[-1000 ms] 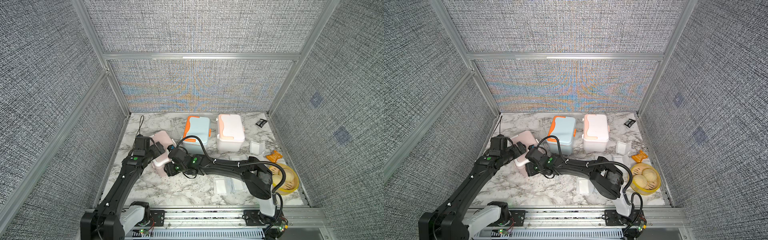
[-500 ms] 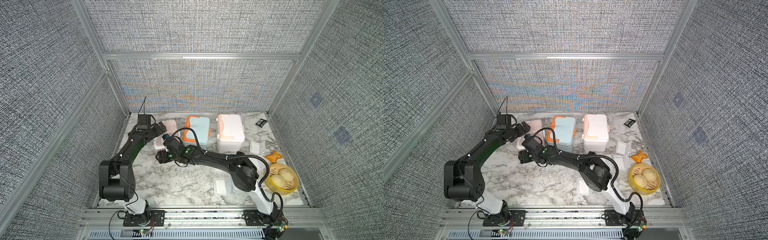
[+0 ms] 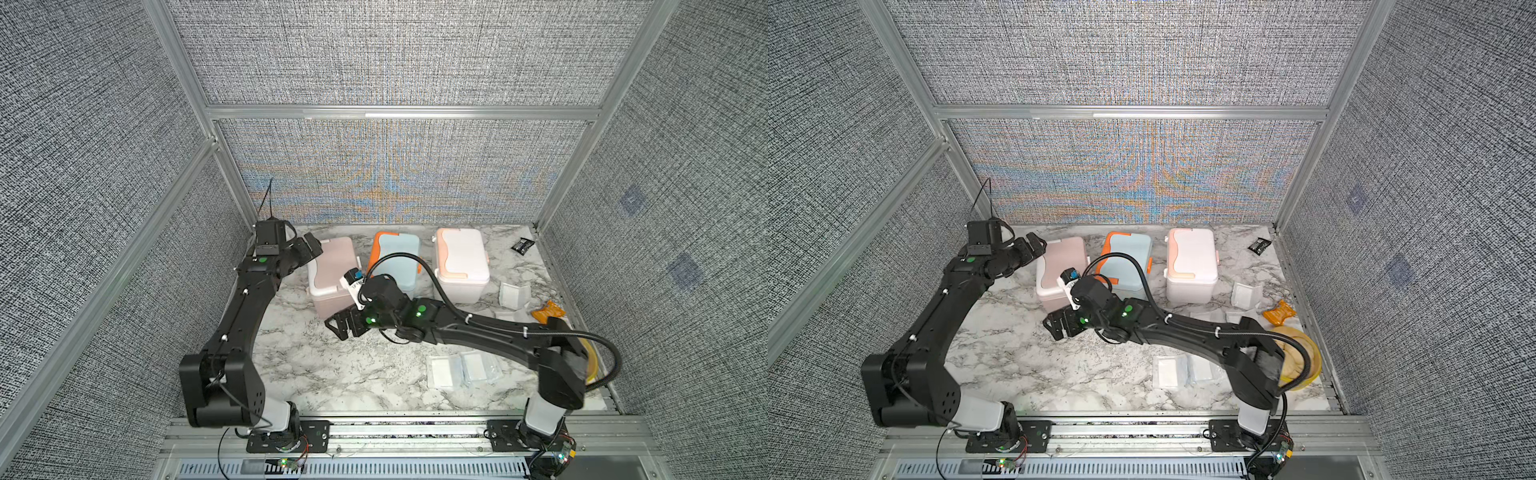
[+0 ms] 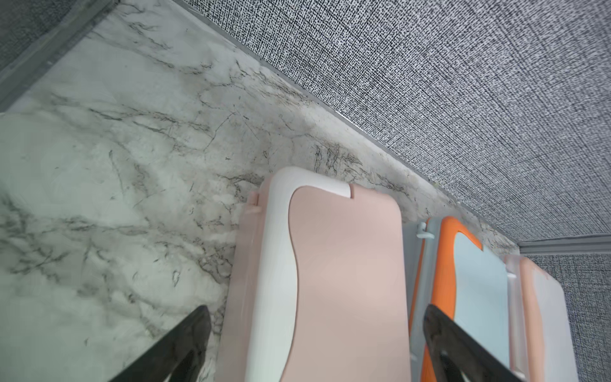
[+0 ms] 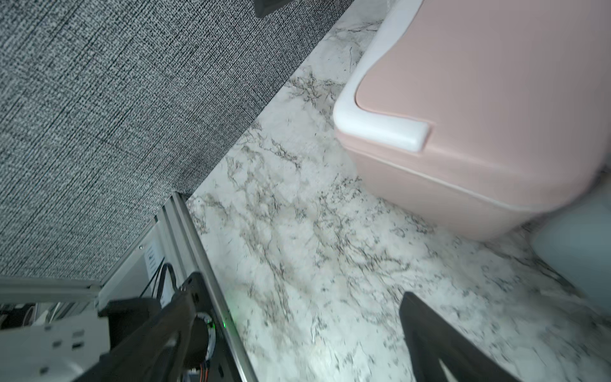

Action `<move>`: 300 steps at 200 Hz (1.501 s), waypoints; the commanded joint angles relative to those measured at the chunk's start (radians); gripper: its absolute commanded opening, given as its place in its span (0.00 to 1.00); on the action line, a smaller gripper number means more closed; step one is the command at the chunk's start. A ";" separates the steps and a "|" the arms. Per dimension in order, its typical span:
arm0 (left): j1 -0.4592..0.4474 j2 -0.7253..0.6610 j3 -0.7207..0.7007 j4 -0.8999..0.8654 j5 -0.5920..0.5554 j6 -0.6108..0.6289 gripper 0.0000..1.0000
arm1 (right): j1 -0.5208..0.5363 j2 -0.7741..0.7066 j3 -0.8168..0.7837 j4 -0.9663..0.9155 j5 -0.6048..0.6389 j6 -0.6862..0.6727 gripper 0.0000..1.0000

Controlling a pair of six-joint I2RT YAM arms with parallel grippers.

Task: Open first aid kits and take out gauze
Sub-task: Move the first aid kit to the center of the board, then reset both arms

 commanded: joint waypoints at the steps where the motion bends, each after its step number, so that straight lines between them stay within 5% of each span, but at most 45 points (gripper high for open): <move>1: 0.000 -0.144 -0.105 0.026 -0.016 0.017 0.99 | -0.002 -0.153 -0.140 0.042 0.116 -0.061 0.99; 71: -0.011 -0.613 -0.470 0.078 -0.115 -0.008 0.99 | -0.088 -0.710 -0.647 -0.017 0.499 -0.202 0.99; 116: -0.037 -0.654 -0.693 0.242 -0.200 0.037 0.99 | -0.284 -0.992 -0.839 -0.060 0.585 -0.320 0.99; 159: -0.038 -0.688 -0.850 0.404 -0.354 0.169 0.99 | -0.613 -1.131 -0.956 -0.056 0.531 -0.362 0.99; 193: -0.031 -0.655 -0.905 0.570 -0.403 0.222 0.99 | -0.854 -1.109 -1.055 0.116 0.437 -0.367 0.99; 224: -0.031 -0.508 -0.836 0.597 -0.487 0.321 1.00 | -1.025 -0.924 -1.115 0.322 0.335 -0.318 0.99; 238: -0.031 -0.429 -0.785 0.532 -0.597 0.281 0.99 | -1.062 -0.817 -1.141 0.450 0.318 -0.305 0.99; 300: -0.026 -0.218 -0.859 0.900 -0.539 0.410 1.00 | -1.115 -0.512 -1.037 0.664 0.218 -0.357 0.99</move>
